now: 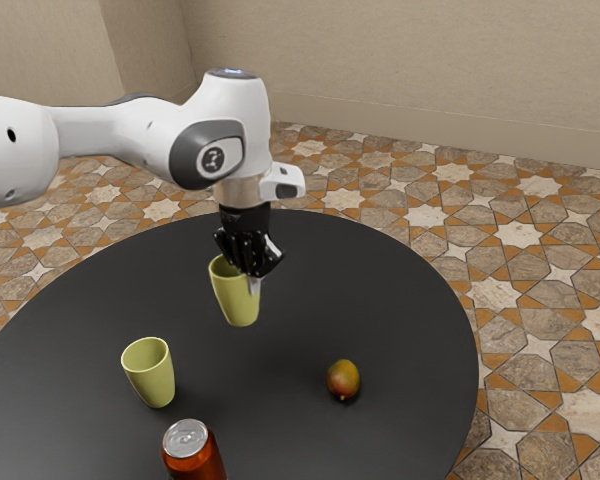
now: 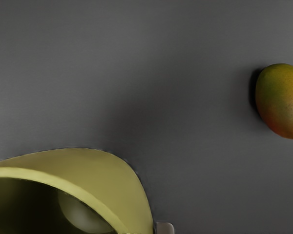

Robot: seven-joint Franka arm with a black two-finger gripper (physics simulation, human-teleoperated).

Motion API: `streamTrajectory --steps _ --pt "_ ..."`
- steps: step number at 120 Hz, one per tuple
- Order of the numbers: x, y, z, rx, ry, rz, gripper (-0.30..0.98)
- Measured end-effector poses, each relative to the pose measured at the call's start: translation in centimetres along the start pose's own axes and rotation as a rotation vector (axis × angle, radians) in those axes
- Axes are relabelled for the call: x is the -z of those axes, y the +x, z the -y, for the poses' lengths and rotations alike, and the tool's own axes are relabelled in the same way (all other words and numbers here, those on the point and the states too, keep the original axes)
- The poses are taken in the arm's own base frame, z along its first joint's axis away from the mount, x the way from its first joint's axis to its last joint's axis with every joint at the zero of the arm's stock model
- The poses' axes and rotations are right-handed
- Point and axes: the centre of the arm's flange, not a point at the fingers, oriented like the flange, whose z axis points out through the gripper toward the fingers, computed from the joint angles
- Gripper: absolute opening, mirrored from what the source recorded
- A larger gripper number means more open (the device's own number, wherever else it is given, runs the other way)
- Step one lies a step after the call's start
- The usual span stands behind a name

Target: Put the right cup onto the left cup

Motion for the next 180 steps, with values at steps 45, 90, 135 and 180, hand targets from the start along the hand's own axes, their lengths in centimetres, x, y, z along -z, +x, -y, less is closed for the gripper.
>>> streamTrajectory --steps 45,90,135,180 --pt "1.4 -7.0 1.9 0.128 0.033 -0.016 -0.1" --pt "0.9 -11.0 5.1 0.318 0.04 -0.007 -0.1" --pt "-0.2 -11.7 7.6 0.454 0.015 0.015 -0.1" --pt "-1.5 -11.9 8.4 0.524 0.012 0.039 -0.1"
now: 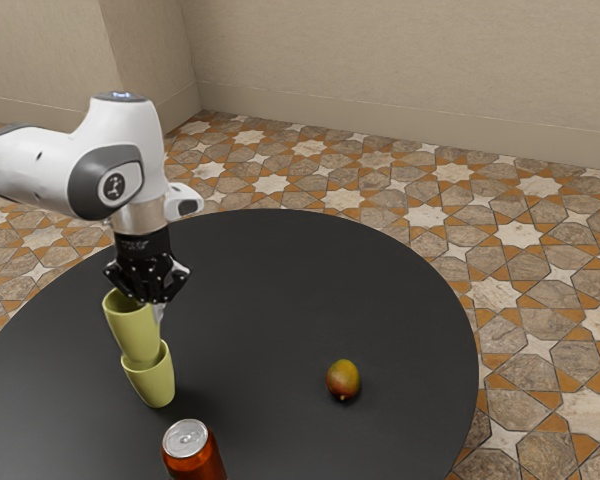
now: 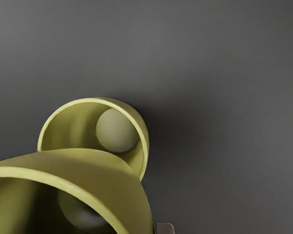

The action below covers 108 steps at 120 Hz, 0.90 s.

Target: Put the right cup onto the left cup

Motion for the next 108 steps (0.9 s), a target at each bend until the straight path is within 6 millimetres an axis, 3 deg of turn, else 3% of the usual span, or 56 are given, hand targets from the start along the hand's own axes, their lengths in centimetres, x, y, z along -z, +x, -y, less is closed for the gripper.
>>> streamTrajectory --steps 92,108 --pt "-3.0 2.7 1.0 0.035 -0.033 0.045 -0.09" --pt "-3.0 2.7 0.8 0.033 -0.037 0.044 0.16"
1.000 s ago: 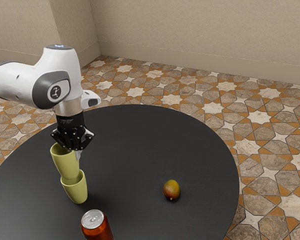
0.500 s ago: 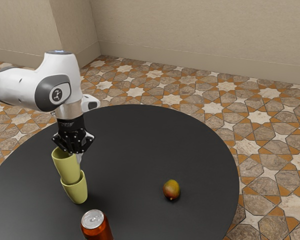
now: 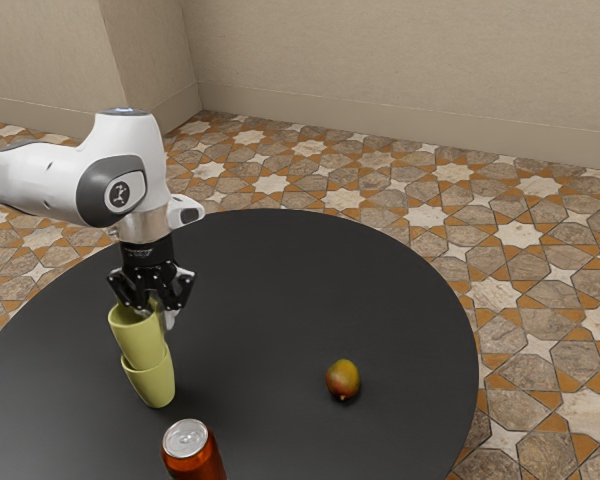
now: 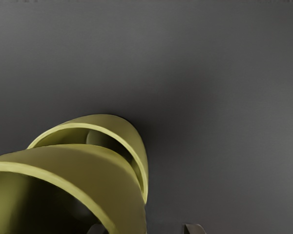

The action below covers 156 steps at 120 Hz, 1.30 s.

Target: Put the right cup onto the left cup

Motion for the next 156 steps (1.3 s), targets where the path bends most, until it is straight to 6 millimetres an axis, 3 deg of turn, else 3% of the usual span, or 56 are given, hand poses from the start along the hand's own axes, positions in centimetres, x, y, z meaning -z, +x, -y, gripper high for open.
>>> streamTrajectory --steps 20,32,46,78,105,131,156 --pt "0.2 -0.1 -0.1 -0.002 -0.002 -0.005 0.45" --pt "0.9 -0.4 -0.4 -0.007 0.0 -0.021 0.54" --pt "3.4 -0.6 -1.0 -0.014 -0.001 -0.051 0.6" --pt "7.7 0.3 -0.6 -0.06 -0.065 -0.047 0.66" --pt "11.0 1.7 -1.9 -0.212 -0.032 -0.083 0.68" --pt "13.0 2.7 -2.7 -0.328 -0.008 -0.102 0.68" --pt "14.3 2.5 -3.4 -0.414 0.016 -0.11 0.69"
